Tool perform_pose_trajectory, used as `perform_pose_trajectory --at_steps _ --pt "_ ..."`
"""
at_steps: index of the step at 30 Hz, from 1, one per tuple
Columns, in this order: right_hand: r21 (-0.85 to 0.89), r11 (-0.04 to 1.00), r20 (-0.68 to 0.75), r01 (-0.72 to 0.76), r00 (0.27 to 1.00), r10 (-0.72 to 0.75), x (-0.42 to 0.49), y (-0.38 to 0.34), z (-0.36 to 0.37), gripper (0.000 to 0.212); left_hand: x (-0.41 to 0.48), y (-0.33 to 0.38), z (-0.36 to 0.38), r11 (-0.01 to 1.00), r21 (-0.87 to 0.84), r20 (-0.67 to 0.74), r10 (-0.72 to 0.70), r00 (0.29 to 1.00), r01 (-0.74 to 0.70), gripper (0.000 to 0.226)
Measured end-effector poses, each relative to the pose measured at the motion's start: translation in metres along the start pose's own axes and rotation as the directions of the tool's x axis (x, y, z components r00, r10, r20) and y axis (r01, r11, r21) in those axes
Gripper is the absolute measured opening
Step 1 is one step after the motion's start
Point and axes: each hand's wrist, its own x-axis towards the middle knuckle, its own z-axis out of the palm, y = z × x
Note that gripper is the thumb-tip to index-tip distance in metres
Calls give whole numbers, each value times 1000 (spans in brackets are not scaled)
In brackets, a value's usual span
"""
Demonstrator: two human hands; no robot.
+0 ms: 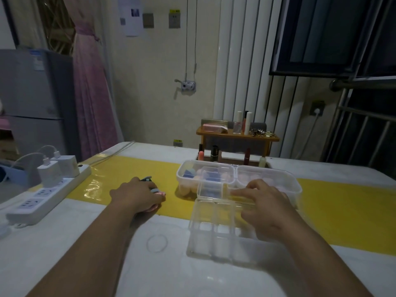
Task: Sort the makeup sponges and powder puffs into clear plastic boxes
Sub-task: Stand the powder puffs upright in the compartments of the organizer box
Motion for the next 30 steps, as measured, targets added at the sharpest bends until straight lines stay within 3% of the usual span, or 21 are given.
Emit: perform_pose_trajectory --at_steps 5,11,14,24,30 --pt "8 1000 -8 -4 1000 4 0 0 1 54 4 2 2 996 -83 -47 -24 999 20 62" --pt "13 1000 -11 -8 1000 8 0 0 0 54 5 9 7 992 -122 -155 5 988 -24 25" --pt "20 1000 2 -22 1000 22 0 -1 -2 54 -1 12 5 984 -179 -181 -10 983 -23 20" --pt "54 994 66 -100 993 96 -5 2 -11 60 -48 59 2 930 -345 -42 119 992 -127 17" --pt "43 992 78 -119 990 116 -8 6 -16 63 -57 86 9 957 -111 -117 257 959 -269 39"
